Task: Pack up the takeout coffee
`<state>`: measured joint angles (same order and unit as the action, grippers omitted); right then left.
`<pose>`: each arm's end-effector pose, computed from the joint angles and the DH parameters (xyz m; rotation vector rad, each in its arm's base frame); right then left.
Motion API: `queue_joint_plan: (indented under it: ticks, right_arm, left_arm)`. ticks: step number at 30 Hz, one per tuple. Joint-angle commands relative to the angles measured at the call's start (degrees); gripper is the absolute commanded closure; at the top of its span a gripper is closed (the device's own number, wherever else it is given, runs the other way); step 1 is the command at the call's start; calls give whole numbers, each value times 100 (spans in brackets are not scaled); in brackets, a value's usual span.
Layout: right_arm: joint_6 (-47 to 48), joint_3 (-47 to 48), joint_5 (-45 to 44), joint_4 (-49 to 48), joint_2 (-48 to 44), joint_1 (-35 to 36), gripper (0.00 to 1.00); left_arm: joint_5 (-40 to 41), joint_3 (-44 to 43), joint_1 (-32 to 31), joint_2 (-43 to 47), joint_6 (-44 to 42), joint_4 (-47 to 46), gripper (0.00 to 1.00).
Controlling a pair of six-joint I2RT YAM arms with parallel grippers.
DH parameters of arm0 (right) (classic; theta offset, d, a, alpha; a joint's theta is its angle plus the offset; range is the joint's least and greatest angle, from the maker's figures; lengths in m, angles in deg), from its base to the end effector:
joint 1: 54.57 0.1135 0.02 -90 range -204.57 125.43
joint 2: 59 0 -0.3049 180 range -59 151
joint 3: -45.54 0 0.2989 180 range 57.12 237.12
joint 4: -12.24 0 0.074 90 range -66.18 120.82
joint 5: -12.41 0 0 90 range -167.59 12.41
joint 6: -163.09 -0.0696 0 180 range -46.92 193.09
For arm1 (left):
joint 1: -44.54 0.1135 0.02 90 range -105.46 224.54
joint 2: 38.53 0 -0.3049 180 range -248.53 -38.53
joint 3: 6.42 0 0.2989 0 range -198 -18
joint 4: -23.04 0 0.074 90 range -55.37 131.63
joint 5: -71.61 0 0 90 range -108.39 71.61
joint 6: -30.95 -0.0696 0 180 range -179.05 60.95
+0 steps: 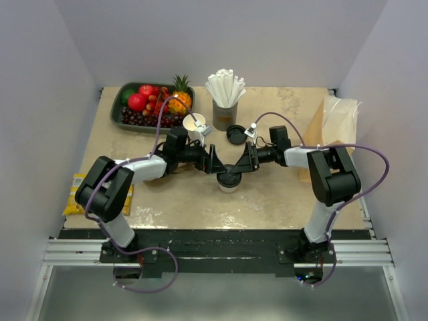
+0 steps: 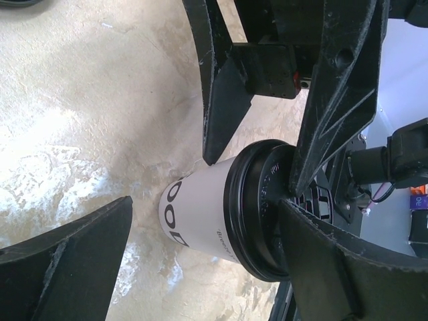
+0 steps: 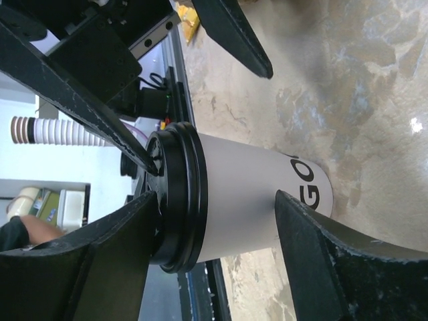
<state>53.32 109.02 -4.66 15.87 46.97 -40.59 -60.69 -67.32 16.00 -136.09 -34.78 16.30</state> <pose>0.3621 0.1587 0.1367 -0.5357 2.2004 1.7888 0.3366 -0.2364 0.1747 0.5648 2.1460 -1.3073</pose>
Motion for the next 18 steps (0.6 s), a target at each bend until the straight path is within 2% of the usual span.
queue_joint_plan:
  ticks: [1, 5, 9, 13, 18]
  right_arm:
    - [447, 259, -104, 538, -428, 70, 20]
    - [588, 365, -42, 689, -692, 79, 9]
    - [650, 540, -120, 1031, -745, 79, 9]
    - [378, 611, -577, 988, -561, 88, 12]
    - [70, 865, -701, 673, -165, 166, 13]
  left_arm:
    - [-128, 10, 32, 193, -301, -4, 5]
    - [-375, -16, 58, 281, -90, -206, 5]
    - [-585, -25, 120, 395, 174, -356, 5]
    - [-613, 10, 94, 720, -282, 47, 5]
    - [-323, 133, 32, 782, -687, 418, 4]
